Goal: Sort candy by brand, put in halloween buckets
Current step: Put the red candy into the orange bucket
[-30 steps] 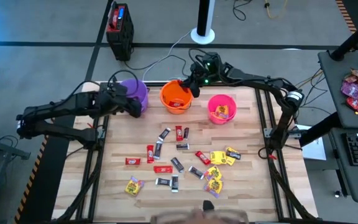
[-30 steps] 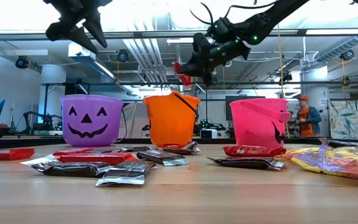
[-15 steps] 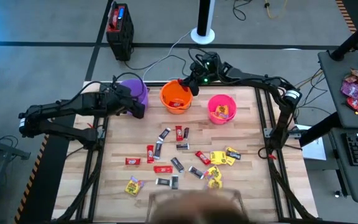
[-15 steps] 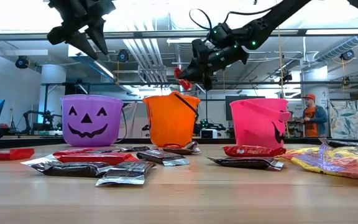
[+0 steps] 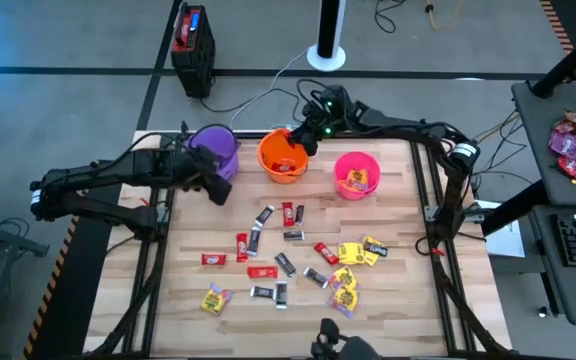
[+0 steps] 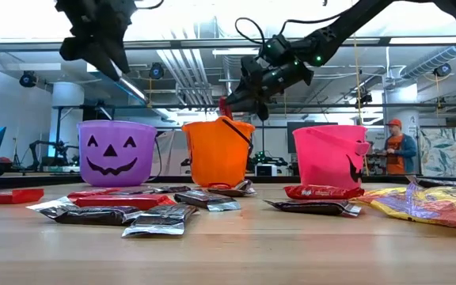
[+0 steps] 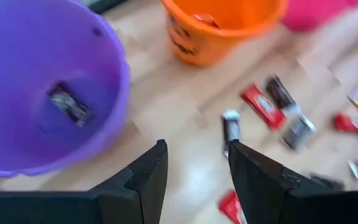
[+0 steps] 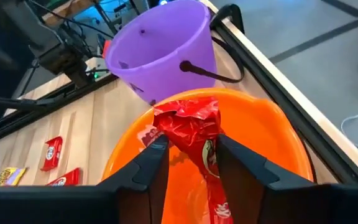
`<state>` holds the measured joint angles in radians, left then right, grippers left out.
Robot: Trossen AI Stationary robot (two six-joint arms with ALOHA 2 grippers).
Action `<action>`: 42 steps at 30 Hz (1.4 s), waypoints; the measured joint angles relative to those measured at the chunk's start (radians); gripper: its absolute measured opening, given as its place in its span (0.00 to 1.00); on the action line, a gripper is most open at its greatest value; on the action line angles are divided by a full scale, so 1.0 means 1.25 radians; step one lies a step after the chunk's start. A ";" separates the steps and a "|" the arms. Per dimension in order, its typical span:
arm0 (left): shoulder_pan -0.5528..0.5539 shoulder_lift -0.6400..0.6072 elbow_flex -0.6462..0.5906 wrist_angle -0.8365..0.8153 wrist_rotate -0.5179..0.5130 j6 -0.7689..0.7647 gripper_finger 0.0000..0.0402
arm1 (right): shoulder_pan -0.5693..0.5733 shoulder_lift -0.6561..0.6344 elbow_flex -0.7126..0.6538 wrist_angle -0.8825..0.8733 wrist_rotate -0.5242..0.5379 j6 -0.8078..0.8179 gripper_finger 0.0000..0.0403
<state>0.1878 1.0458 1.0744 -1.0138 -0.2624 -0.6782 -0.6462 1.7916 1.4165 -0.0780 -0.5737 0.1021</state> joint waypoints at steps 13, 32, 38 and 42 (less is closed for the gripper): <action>-0.024 -0.009 0.008 -0.001 0.084 0.042 0.38 | 0.028 -0.001 0.081 -0.200 0.010 0.066 0.42; -0.248 0.160 -0.237 0.280 0.114 -0.589 0.38 | 0.221 -0.234 0.138 -0.502 0.278 0.065 0.45; -0.248 0.285 -0.208 0.272 0.114 -0.643 0.38 | 0.229 -0.276 0.114 -0.501 0.281 0.050 0.45; -0.250 0.350 -0.178 0.272 0.122 -0.647 0.38 | 0.229 -0.292 0.090 -0.502 0.283 0.046 0.45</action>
<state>-0.1246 1.4831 0.8525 -0.6735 -0.1097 -1.4864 -0.3599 1.4269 1.5287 -0.7055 -0.2203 0.1596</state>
